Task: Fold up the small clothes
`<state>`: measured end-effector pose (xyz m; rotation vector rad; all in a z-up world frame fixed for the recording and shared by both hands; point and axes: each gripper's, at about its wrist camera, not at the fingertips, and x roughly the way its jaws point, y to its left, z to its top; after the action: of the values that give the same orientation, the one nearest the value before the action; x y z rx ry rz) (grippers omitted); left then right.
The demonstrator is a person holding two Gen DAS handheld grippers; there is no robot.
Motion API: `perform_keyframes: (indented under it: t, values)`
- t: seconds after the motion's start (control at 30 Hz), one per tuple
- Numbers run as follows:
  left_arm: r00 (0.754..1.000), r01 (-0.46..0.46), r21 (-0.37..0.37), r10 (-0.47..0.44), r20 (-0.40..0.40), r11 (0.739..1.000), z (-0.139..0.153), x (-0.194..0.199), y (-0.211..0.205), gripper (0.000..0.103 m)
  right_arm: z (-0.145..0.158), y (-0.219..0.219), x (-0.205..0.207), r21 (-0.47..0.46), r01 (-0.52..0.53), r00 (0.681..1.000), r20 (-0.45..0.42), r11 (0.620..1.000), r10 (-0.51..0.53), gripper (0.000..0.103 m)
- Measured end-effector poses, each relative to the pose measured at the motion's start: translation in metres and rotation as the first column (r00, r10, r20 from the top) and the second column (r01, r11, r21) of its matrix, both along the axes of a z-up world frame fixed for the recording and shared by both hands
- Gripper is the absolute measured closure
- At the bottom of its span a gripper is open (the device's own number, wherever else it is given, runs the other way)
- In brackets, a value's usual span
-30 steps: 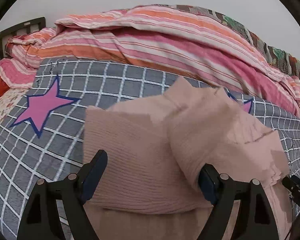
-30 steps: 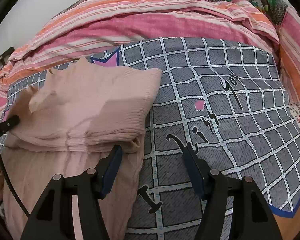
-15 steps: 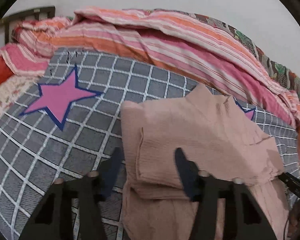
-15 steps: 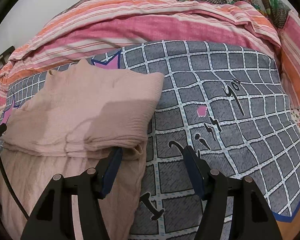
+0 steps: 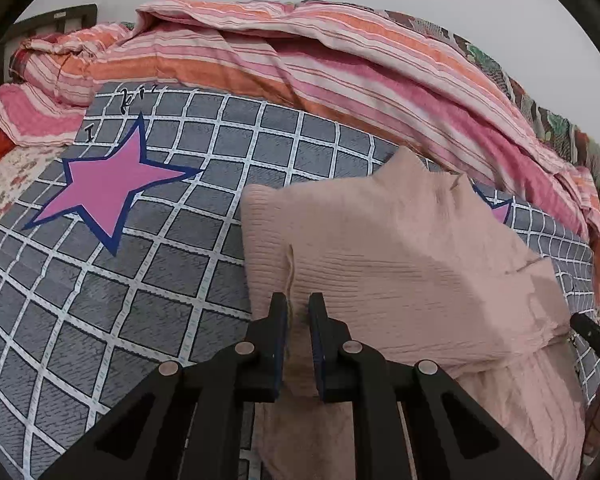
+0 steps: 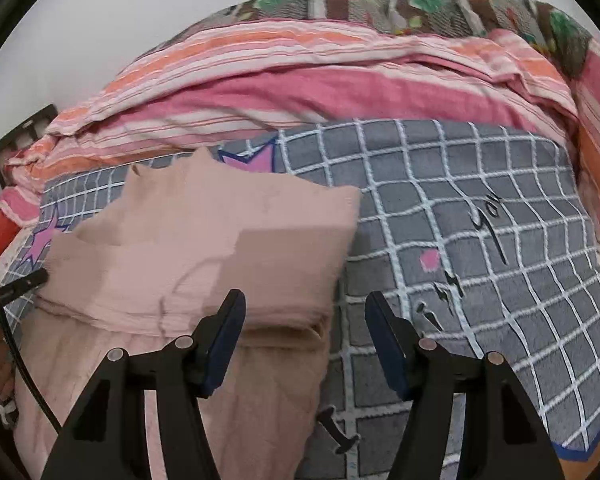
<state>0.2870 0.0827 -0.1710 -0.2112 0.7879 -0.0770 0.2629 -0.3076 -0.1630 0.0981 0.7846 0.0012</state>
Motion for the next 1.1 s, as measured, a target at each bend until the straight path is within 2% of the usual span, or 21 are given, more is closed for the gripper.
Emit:
perform_keyframes:
  t: [0.1, 0.23, 0.3, 0.37, 0.43, 0.5, 0.6, 0.77, 0.87, 1.1]
  values:
    - [1.0, 0.025, -0.013, -0.025, -0.015, 1.0, -0.003, 0.003, -0.001, 0.081, -0.005, 0.002, 0.008, -0.01, -0.009, 1.0, -0.025, 1.0, 0.009, 0.041]
    - [0.999, 0.037, 0.038, -0.036, -0.006, 0.999, -0.004, 0.005, -0.011, 0.079, -0.019, -0.005, 0.019, 0.007, 0.018, 0.996, -0.084, 1.0, -0.017, 0.041]
    - [0.999, 0.041, 0.046, -0.042, 0.017, 0.998, -0.002, 0.002, -0.012, 0.094, -0.024, -0.009, 0.023, 0.02, 0.037, 0.993, -0.109, 0.999, -0.035, 0.041]
    - [0.997, 0.027, 0.022, -0.029, 0.07, 0.999, 0.005, -0.004, -0.006, 0.095, -0.024, -0.013, 0.022, 0.034, 0.053, 0.993, -0.108, 0.998, -0.049, 0.041]
    - [0.997, 0.004, 0.022, -0.006, 0.08, 1.0, 0.008, -0.005, -0.003, 0.095, -0.02, -0.015, 0.019, 0.032, 0.065, 0.995, -0.084, 0.997, -0.062, 0.041]
    - [0.998, 0.0, 0.033, -0.002, 0.058, 0.999, 0.004, -0.003, -0.003, 0.095, -0.017, -0.015, 0.017, 0.026, 0.074, 0.995, -0.064, 0.997, -0.072, 0.041]
    - [1.0, -0.002, 0.045, 0.001, 0.026, 0.999, -0.001, 0.0, -0.005, 0.095, -0.019, -0.015, 0.018, 0.022, 0.077, 0.994, -0.08, 0.997, -0.075, 0.043]
    - [1.0, 0.018, 0.061, -0.018, 0.008, 0.998, -0.005, -0.001, -0.009, 0.082, -0.024, -0.019, 0.019, 0.042, 0.086, 0.992, -0.095, 0.995, -0.082, 0.044]
    - [1.0, 0.025, 0.093, -0.026, 0.012, 0.995, -0.004, -0.003, -0.015, 0.077, -0.027, -0.016, 0.022, 0.02, 0.086, 0.99, -0.111, 0.996, -0.083, 0.045]
    - [1.0, 0.022, 0.103, -0.023, 0.004, 0.994, -0.005, -0.006, -0.016, 0.076, -0.026, -0.011, 0.023, -0.019, 0.073, 0.991, -0.107, 0.997, -0.074, 0.045]
